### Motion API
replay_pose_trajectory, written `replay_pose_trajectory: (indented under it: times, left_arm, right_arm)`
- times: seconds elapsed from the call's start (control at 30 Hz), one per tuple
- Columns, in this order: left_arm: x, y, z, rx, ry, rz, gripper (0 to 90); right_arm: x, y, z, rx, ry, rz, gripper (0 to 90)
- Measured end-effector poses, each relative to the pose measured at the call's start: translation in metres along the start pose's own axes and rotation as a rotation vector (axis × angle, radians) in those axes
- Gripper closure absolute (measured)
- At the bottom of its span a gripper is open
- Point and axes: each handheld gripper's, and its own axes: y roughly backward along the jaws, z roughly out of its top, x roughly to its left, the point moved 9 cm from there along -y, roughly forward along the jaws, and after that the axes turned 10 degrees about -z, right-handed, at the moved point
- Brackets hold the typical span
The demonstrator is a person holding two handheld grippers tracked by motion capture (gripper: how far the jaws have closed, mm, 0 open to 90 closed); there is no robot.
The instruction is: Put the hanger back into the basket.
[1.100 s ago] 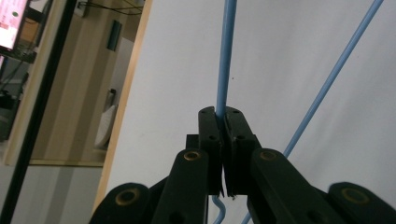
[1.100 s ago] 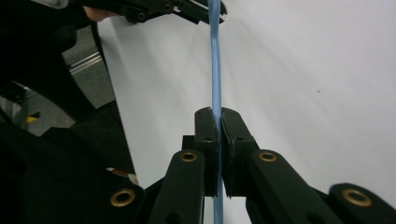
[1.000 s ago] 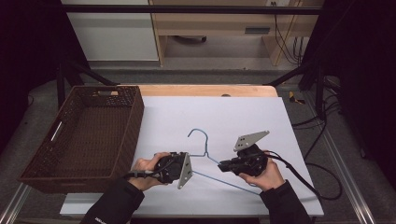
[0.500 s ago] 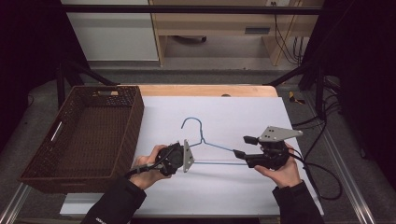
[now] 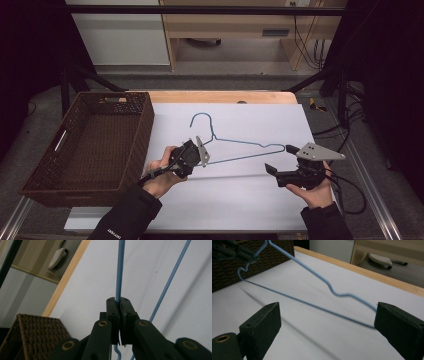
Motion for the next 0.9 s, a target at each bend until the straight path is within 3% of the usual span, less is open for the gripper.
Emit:
replay_pose_trajectory:
  times: [0.13, 0.33, 0.57, 0.9]
  left_arm:
    - [0.006, 0.006, 0.002, 0.002, 0.028, 0.004, 87.3]
    - [0.019, 0.016, 0.003, -0.003, 0.106, -0.014, 87.3]
    - [0.041, 0.035, 0.01, -0.024, 0.185, 0.016, 87.3]
    - [0.067, 0.067, 0.01, -0.034, 0.213, 0.059, 87.3]
  right_arm:
    - [-0.004, 0.002, -0.01, 0.007, -0.023, -0.005, 6.6]
    - [-0.012, -0.001, -0.025, 0.032, -0.048, -0.021, 6.5]
    - [-0.017, -0.006, -0.035, 0.038, -0.064, -0.035, 6.3]
    - [-0.017, -0.012, -0.041, 0.046, -0.051, -0.054, 4.6]
